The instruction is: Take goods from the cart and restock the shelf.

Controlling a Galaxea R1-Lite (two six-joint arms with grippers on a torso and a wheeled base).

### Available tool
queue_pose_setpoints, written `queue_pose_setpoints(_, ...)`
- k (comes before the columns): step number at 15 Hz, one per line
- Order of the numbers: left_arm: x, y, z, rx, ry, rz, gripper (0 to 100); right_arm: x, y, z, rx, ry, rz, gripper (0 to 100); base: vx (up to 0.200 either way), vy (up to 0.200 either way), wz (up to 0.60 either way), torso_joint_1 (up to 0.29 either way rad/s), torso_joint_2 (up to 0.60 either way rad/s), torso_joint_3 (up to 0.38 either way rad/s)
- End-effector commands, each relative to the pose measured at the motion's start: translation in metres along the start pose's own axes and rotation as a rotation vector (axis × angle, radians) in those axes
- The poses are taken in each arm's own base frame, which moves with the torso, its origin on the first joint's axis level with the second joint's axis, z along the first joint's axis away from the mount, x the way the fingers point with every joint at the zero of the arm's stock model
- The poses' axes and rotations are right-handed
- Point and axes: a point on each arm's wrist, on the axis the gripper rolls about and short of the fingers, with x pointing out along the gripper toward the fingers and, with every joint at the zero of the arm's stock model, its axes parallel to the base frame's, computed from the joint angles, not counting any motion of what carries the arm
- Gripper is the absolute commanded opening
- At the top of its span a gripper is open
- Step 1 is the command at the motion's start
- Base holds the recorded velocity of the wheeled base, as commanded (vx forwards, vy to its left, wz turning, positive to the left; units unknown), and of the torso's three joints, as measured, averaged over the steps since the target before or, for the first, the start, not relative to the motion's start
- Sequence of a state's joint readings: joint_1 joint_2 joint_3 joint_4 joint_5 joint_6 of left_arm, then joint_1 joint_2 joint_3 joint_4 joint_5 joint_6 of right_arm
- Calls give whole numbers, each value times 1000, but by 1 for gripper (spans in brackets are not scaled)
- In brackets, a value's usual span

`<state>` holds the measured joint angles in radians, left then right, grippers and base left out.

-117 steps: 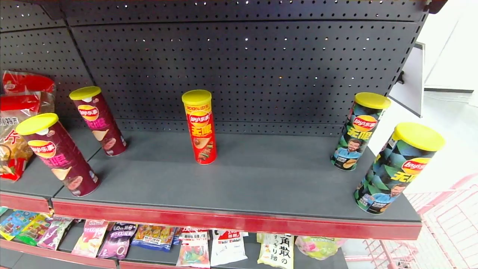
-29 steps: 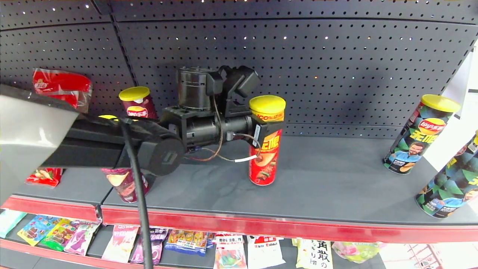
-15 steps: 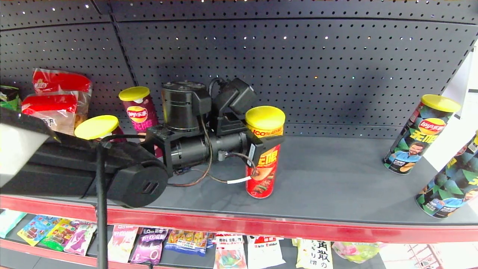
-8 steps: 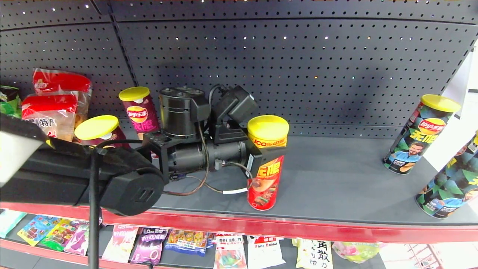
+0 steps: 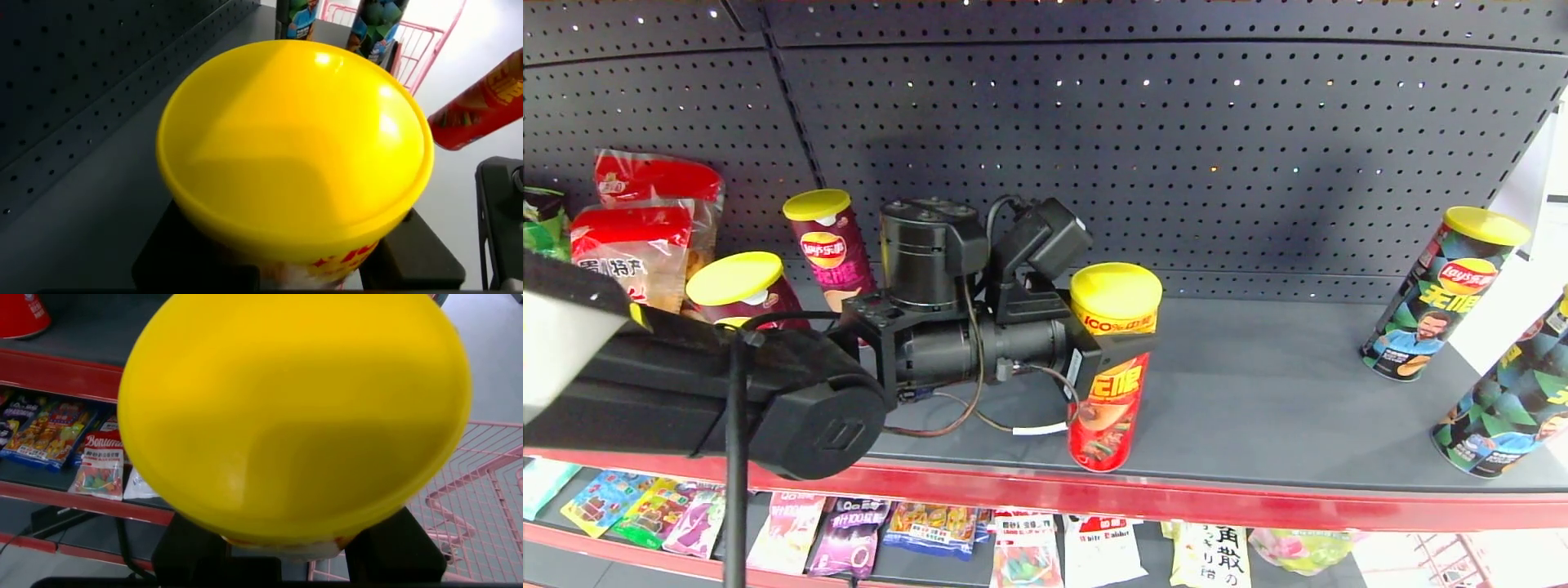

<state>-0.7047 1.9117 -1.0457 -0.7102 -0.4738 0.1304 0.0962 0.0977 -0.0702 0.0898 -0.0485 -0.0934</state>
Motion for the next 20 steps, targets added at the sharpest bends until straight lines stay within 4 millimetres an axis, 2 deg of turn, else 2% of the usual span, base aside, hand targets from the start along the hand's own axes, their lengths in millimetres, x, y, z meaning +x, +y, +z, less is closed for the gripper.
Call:
queue_pose_setpoints(1,-1,-1,-3,-3,9,1,0,0,0,0,0,-1,0,0,0,0,0,0,0,0)
queue_pose_setpoints(8,-1,0,-6,-1,18,7,0,0,0,0,0,1,0,0,0,0,0,0,0,0)
queue_pose_setpoints(9,-1,0,-6,-1,15,8,100,0,0,0,0,-1,0,0,0,0,0,0,0,0)
queue_pose_setpoints(13,-2,-1,-6,6,-10,16,100,0,0,0,0,1,0,0,0,0,0,0,0,0)
queue_pose_setpoints(15,-13,-7,-13,8,-6,15,100,0,0,0,0,1,0,0,0,0,0,0,0,0)
queue_pose_setpoints(18,-39,-19,-24,0,6,21,100,0,0,0,0,-1,0,0,0,0,0,0,0,0)
queue_pose_setpoints(20,-66,-28,-32,-6,14,40,100,0,0,0,0,1,2,0,0,0,0,0,0,0)
